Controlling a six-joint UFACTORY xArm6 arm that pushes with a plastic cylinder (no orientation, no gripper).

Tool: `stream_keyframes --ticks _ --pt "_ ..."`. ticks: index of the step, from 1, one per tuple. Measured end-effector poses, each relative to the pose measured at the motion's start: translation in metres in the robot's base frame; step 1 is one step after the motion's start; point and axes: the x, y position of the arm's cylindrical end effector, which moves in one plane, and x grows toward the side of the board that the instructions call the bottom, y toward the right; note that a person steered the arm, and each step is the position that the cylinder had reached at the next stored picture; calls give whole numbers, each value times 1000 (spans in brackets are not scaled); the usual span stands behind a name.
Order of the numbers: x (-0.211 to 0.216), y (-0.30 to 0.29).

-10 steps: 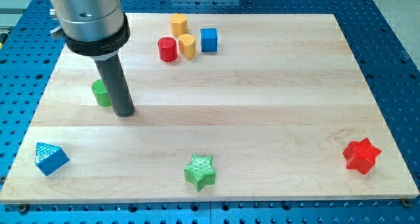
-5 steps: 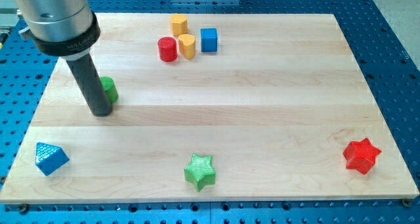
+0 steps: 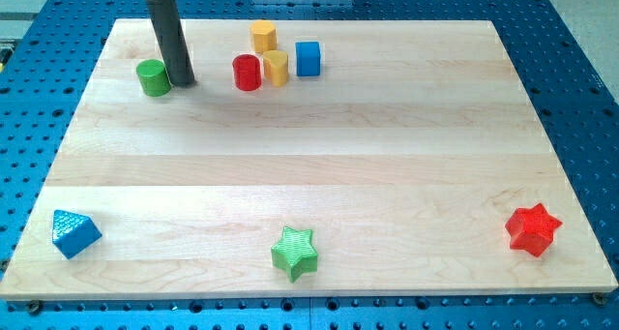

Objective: Place the green circle at the top left corner of the board

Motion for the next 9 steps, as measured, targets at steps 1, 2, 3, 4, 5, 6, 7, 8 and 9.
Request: stream_keyframes --ticks 1,2,3,4,5,6,7,8,9 --pt "22 -8" --pt "46 -11" --pt "25 -23" --pt "-29 -32" --pt "-25 -42" --pt "-12 -78" --pt "-16 -94" --pt "-13 -93" --pt "-12 -84"
